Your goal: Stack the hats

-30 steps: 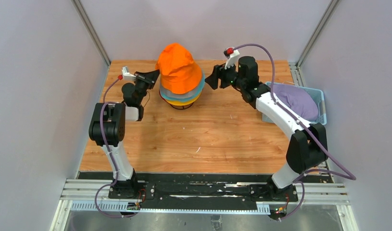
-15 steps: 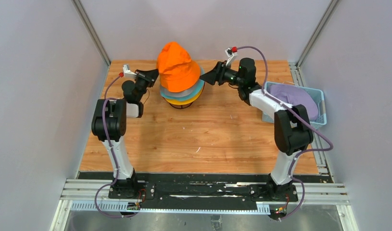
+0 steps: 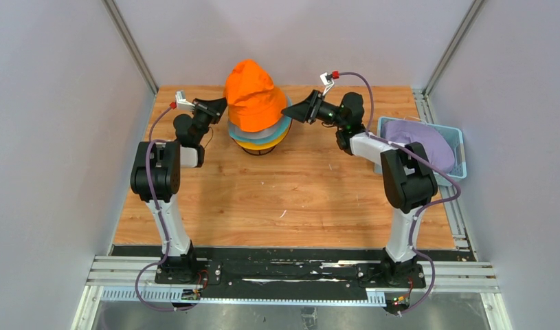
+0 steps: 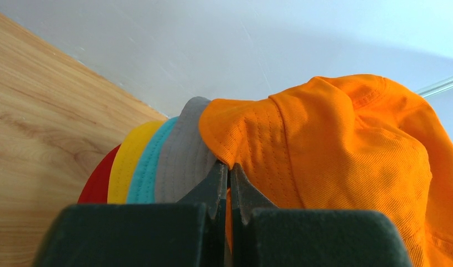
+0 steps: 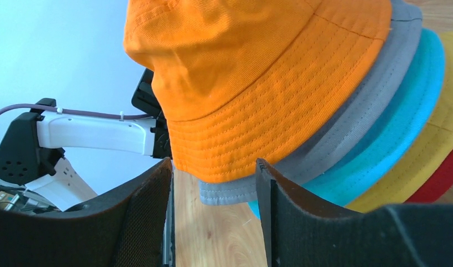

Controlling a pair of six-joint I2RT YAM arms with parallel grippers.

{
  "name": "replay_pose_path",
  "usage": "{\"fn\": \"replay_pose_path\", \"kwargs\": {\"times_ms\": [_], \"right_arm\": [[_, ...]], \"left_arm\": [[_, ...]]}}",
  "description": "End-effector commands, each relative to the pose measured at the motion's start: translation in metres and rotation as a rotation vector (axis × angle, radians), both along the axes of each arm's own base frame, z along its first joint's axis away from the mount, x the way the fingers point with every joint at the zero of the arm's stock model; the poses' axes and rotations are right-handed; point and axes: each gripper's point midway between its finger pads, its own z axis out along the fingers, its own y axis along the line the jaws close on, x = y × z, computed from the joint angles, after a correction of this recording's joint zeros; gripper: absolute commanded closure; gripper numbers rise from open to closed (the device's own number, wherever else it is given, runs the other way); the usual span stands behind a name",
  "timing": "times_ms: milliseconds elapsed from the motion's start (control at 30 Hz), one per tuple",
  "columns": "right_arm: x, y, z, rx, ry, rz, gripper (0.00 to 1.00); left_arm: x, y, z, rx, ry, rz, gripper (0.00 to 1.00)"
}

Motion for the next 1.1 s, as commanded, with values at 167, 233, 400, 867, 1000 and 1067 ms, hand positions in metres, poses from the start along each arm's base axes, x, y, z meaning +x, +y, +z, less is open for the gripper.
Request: {"fn": "replay_pose_path", "kwargs": {"times_ms": [167, 233, 400, 867, 1000, 1067], "right_arm": [[-0.003, -0.002, -0.005, 0.039, 0.011, 0.003, 0.44], [-0.002, -0.002, -0.007, 0.049, 0.020, -0.008, 0.43], [0.001, -0.003, -0.015, 0.125, 0.071, -0.023, 0.43], [0.008, 0.004, -0.017, 0.193, 0.093, 0.002, 0.43], [0.013, 0.007, -0.016, 0.211, 0.100, 0.012, 0.44], [0.015, 0.010, -0.015, 0.216, 0.100, 0.019, 0.44]], "left_arm": [[-0.001, -0.003, 0.023, 0.015, -0.072, -0.026, 1.00], [-0.001, -0.003, 0.023, 0.015, -0.073, -0.026, 1.00], [-0.001, -0.003, 0.023, 0.009, -0.076, -0.027, 1.00], [-0.001, -0.004, 0.024, 0.006, -0.079, -0.032, 1.00], [0.000, -0.004, 0.024, 0.004, -0.079, -0.033, 1.00], [0.000, -0.004, 0.023, 0.002, -0.078, -0.035, 1.00]]}}
